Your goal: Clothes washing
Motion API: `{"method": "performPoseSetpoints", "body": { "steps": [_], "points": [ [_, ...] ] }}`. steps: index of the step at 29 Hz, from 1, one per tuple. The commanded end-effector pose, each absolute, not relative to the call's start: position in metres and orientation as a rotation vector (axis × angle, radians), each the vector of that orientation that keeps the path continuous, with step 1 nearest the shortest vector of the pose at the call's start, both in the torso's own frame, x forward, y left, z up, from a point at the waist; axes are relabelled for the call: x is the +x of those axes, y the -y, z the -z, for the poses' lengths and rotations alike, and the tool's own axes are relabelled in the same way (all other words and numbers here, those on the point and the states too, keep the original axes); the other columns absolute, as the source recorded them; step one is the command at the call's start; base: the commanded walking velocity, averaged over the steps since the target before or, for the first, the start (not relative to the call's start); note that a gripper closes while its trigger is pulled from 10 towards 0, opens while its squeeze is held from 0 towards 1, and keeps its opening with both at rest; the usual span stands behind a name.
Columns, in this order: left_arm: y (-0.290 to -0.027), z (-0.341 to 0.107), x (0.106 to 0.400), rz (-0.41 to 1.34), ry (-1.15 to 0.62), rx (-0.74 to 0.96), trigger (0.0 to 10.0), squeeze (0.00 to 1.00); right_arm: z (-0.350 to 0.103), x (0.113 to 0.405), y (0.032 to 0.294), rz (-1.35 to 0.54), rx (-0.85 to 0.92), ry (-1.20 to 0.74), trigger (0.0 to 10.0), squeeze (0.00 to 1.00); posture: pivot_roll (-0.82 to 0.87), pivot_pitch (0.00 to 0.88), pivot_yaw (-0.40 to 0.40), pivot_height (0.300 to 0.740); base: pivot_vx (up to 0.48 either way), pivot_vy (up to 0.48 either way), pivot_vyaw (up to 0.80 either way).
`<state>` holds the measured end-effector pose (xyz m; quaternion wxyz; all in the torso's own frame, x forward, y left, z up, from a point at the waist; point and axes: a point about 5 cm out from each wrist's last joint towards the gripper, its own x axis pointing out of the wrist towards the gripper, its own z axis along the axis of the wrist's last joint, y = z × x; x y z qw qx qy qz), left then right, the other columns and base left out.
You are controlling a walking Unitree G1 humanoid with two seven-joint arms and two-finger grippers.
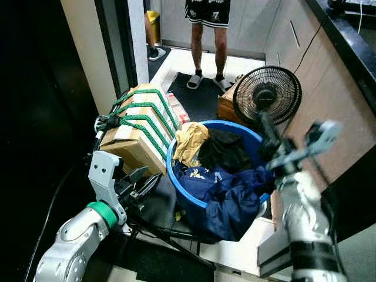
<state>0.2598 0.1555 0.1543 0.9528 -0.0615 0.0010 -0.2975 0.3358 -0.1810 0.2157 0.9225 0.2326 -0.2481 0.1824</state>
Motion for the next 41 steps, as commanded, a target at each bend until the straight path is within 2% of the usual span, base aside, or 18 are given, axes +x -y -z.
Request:
{"method": "performPoseSetpoints", "body": {
  "steps": [1,3,4,5,6,7,9,14,21,23,25,29,33,34,35,36,37,41],
  "points": [
    [-0.154,-0.153,0.259,0.624,-0.015,-0.128,10.0,0.00,-0.211,0.336,0.182,-0.372,0.483,0.478,0.0,0.00,0.18,0.044,0.029,0.740,0.000,0.000,0.00],
    [-0.154,-0.153,0.259,0.625,-0.017,-0.123,10.0,0.00,-0.205,0.340,0.177,-0.381,0.376,0.408,0.0,0.00,0.18,0.044,0.029,0.740,0.000,0.000,0.00],
    [-0.154,-0.153,0.259,0.626,-0.019,-0.120,10.0,0.00,-0.198,0.344,0.171,-0.394,0.214,0.324,0.0,0.00,0.18,0.044,0.029,0.740,0.000,0.000,0.00],
    [-0.154,-0.153,0.259,0.629,-0.022,-0.117,10.0,0.00,-0.189,0.350,0.166,-0.413,0.058,0.240,10.0,0.53,0.17,0.045,0.039,0.740,0.000,0.000,0.00],
    [-0.154,-0.153,0.259,0.629,-0.022,-0.117,10.0,0.00,-0.189,0.350,0.166,-0.413,0.058,0.240,10.0,0.53,0.17,0.045,0.039,0.740,0.000,0.000,0.00],
    [-0.154,-0.153,0.259,0.633,-0.025,-0.116,10.0,0.00,-0.182,0.356,0.163,-0.429,-0.014,0.160,10.0,1.00,0.17,0.045,0.039,0.740,0.000,0.000,0.00],
    [-0.154,-0.153,0.259,0.633,-0.025,-0.116,10.0,0.00,-0.182,0.356,0.163,-0.429,-0.014,0.160,10.0,1.00,0.17,0.045,0.039,0.740,0.000,0.000,0.00],
    [-0.153,-0.153,0.261,0.662,-0.036,-0.118,10.0,0.00,-0.179,0.386,0.152,-0.409,0.097,-0.068,10.0,1.00,0.14,0.069,0.070,0.740,0.000,0.000,0.00],
    [-0.151,-0.153,0.261,0.670,-0.042,-0.128,10.0,0.00,-0.198,0.405,0.136,-0.368,0.209,-0.079,10.0,1.00,0.14,0.097,0.077,0.740,0.000,0.000,0.00],
    [-0.151,-0.153,0.261,0.670,-0.042,-0.128,10.0,0.00,-0.198,0.405,0.136,-0.368,0.209,-0.079,10.0,1.00,0.14,0.097,0.077,0.740,0.000,0.000,0.00],
    [-0.150,-0.154,0.257,0.684,-0.056,-0.120,10.0,0.00,-0.205,0.413,0.125,-0.335,0.179,-0.103,10.0,1.00,0.16,0.173,0.063,0.740,0.000,0.000,0.00],
    [-0.152,-0.154,0.248,0.707,-0.089,-0.110,10.0,0.00,-0.207,0.415,0.112,-0.345,0.102,-0.144,10.0,1.00,0.18,0.224,0.061,0.740,0.000,0.000,0.00],
    [-0.153,-0.155,0.244,0.717,-0.104,-0.107,10.0,0.00,-0.206,0.416,0.108,-0.355,0.076,-0.168,10.0,1.00,0.19,0.229,0.062,0.740,0.000,0.000,0.00],
    [-0.154,-0.154,0.238,0.742,-0.127,-0.102,10.0,0.00,-0.202,0.415,0.103,-0.358,0.085,-0.210,10.0,0.76,0.20,0.245,0.065,0.740,0.000,0.000,0.00],
    [-0.154,-0.154,0.233,0.772,-0.155,-0.099,10.0,0.00,-0.196,0.414,0.098,-0.354,0.116,-0.262,10.0,0.24,0.20,0.245,0.065,0.740,0.000,0.000,0.00],
    [-0.154,-0.154,0.233,0.772,-0.155,-0.099,10.0,0.00,-0.196,0.414,0.098,-0.354,0.116,-0.262,10.0,0.24,0.20,0.245,0.065,0.740,0.000,0.000,0.00],
    [-0.154,-0.153,0.231,0.784,-0.164,-0.095,10.0,0.00,-0.193,0.413,0.096,-0.354,0.138,-0.281,10.0,0.00,0.20,0.247,0.064,0.740,0.000,0.000,0.00],
    [-0.153,-0.153,0.227,0.808,-0.178,-0.094,10.0,0.00,-0.184,0.409,0.086,-0.374,0.167,-0.350,10.0,0.00,0.20,0.247,0.064,0.740,0.000,0.000,0.00]
  ]
}}
